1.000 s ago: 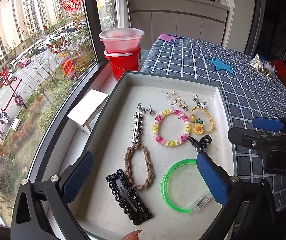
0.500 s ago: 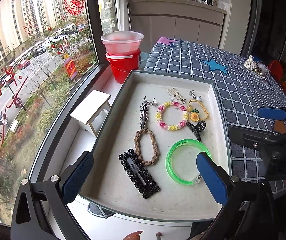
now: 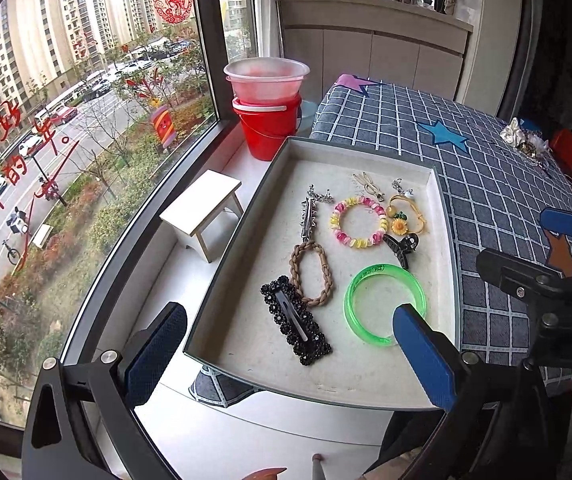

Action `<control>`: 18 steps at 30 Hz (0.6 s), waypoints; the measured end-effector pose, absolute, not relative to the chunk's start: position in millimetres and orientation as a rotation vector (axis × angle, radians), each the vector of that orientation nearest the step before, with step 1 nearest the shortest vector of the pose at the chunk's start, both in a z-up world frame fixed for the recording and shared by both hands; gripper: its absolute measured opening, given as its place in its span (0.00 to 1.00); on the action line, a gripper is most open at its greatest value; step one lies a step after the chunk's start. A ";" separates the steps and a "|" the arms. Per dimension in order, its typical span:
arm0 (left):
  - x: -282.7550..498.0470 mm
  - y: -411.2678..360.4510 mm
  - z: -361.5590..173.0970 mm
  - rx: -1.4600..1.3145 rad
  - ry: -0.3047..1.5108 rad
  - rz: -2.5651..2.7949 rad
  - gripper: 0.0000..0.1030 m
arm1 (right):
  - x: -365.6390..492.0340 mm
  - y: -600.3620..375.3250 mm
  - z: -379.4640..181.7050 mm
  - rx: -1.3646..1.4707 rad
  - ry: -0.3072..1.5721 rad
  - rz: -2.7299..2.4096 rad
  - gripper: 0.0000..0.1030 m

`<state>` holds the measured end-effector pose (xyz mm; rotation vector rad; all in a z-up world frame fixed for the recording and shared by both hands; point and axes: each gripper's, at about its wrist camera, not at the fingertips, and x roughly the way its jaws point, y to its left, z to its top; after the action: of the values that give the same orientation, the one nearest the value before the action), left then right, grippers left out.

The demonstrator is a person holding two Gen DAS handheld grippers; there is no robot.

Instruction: Organize jewelry

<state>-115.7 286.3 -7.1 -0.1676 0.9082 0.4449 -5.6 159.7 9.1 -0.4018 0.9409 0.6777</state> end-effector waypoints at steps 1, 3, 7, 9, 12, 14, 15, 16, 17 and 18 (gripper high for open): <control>-117.0 285.2 -6.4 -0.163 0.908 0.448 1.00 | -6.0 159.3 9.9 -0.404 0.938 0.676 1.00; -117.6 283.3 -6.3 -0.153 0.910 0.454 1.00 | -6.8 157.7 11.0 -0.404 0.934 0.672 1.00; -117.5 281.2 -7.7 -0.142 0.919 0.454 1.00 | -7.1 156.0 12.5 -0.399 0.933 0.672 1.00; -118.3 280.1 -7.7 -0.138 0.920 0.453 1.00 | -7.1 155.9 12.3 -0.402 0.933 0.674 1.00; -118.5 279.3 -7.6 -0.138 0.920 0.453 1.00 | -7.3 156.6 12.8 -0.404 0.933 0.677 1.00; -118.2 278.8 -7.5 -0.136 0.919 0.455 1.00 | -7.5 156.9 13.1 -0.402 0.933 0.679 1.00; -118.5 278.6 -7.6 -0.136 0.919 0.457 1.00 | -7.6 156.9 13.2 -0.401 0.933 0.679 1.00; -118.9 278.6 -8.0 -0.136 0.919 0.459 1.00 | -7.7 157.3 12.8 -0.402 0.933 0.678 1.00; -119.3 278.8 -8.3 -0.137 0.920 0.459 1.00 | -7.6 157.2 12.7 -0.402 0.934 0.678 1.00; -119.6 279.1 -8.7 -0.139 0.922 0.458 1.00 | -7.6 157.0 12.8 -0.401 0.934 0.678 1.00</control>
<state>-119.6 279.1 -8.7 -0.1388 0.9219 0.4582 -7.6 157.0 12.8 -0.4010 0.9345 0.6784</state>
